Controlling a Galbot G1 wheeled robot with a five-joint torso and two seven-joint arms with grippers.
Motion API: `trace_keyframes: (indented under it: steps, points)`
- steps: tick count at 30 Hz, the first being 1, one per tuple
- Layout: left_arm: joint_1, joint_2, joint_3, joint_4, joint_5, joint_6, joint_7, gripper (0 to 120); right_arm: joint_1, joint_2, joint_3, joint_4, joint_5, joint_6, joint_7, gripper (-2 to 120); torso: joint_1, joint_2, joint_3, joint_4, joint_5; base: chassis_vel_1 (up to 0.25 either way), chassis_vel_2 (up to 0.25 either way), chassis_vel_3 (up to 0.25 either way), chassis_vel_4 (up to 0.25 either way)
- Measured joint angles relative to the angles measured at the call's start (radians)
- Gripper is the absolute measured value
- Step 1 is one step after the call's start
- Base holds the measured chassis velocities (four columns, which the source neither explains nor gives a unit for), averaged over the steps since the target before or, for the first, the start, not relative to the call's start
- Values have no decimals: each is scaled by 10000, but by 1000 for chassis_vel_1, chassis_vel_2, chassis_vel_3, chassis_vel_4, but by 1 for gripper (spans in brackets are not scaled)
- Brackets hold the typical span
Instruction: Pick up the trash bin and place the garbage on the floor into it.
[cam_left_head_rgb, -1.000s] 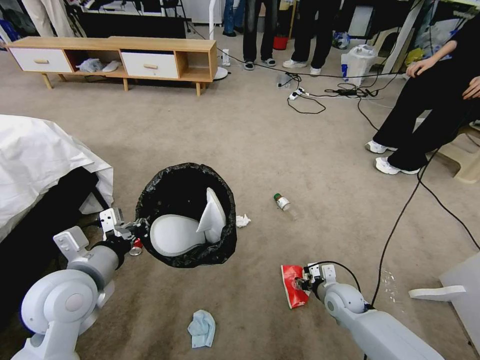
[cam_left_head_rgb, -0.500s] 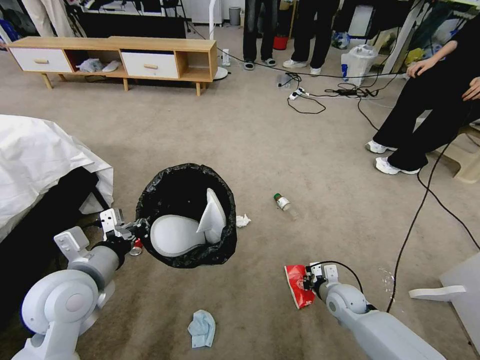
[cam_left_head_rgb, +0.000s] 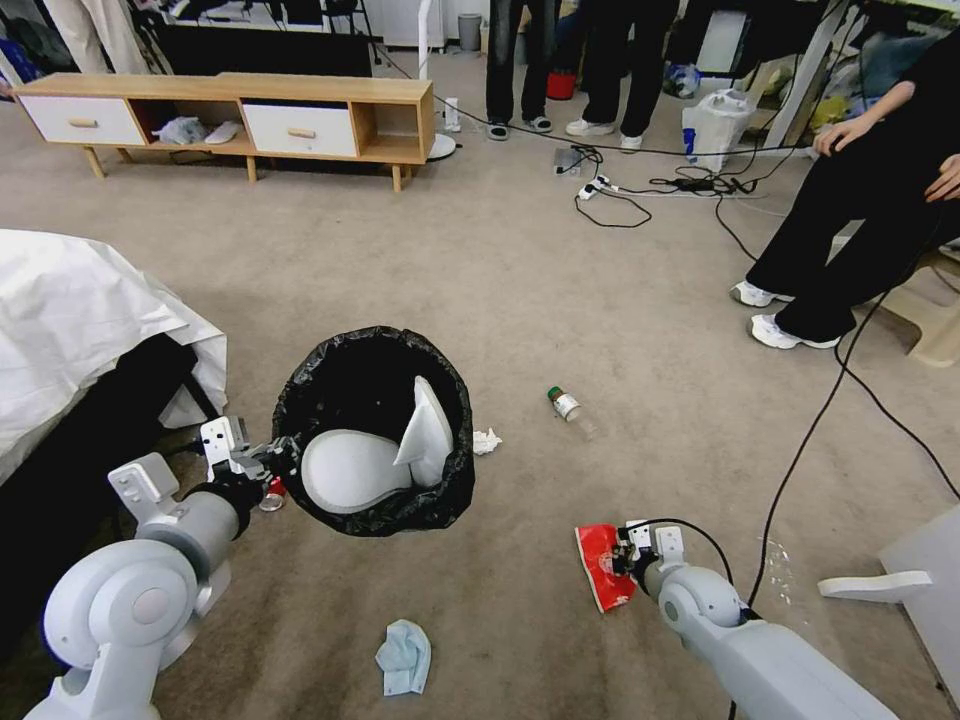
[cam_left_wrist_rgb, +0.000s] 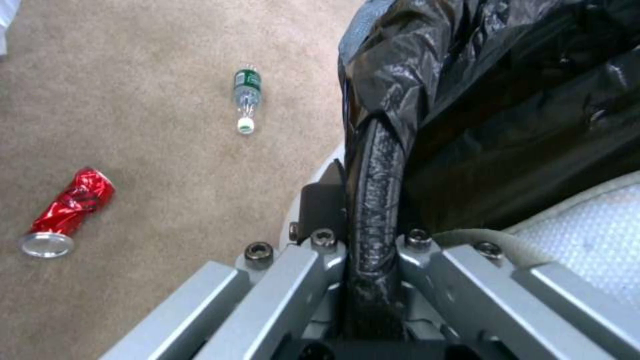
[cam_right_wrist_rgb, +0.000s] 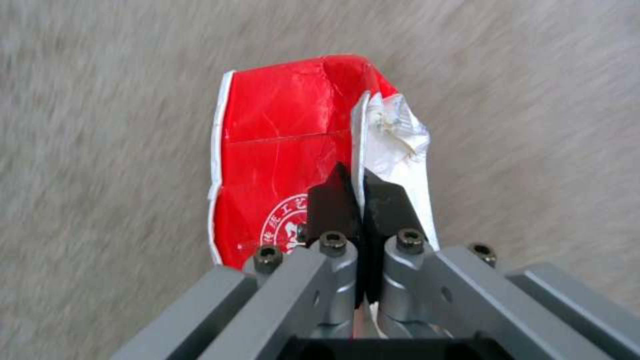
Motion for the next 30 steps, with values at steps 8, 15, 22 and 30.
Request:
trace_keyframes:
  steps: [8, 15, 22, 30]
  points:
    - [2, 24, 2, 10, -161, 0, -70, 2, -756, -863, 1248, 1712, -541, 495, -7, 0, 0, 1, 0, -3, 0, 0, 0, 0, 0]
    - [34, 110, -9, -3, -438, 0, -197, 2, -1450, -1266, 2999, 3463, -909, 1365, -565, 0, 0, 1, 0, -2, -2, 0, 0, 0, 0]
    - [195, 205, -60, -54, -657, 0, -268, 2, -1696, -1490, 4151, 4470, -1365, 2357, -1469, 0, 0, 0, 0, 0, -1, 0, 0, 0, 0]
    - [382, 329, 16, -72, -878, 0, -324, 2, -1531, -1685, 4771, 5245, -1394, 3527, -2615, 0, 0, 1, 0, 0, 0, 0, 0, 0, 0]
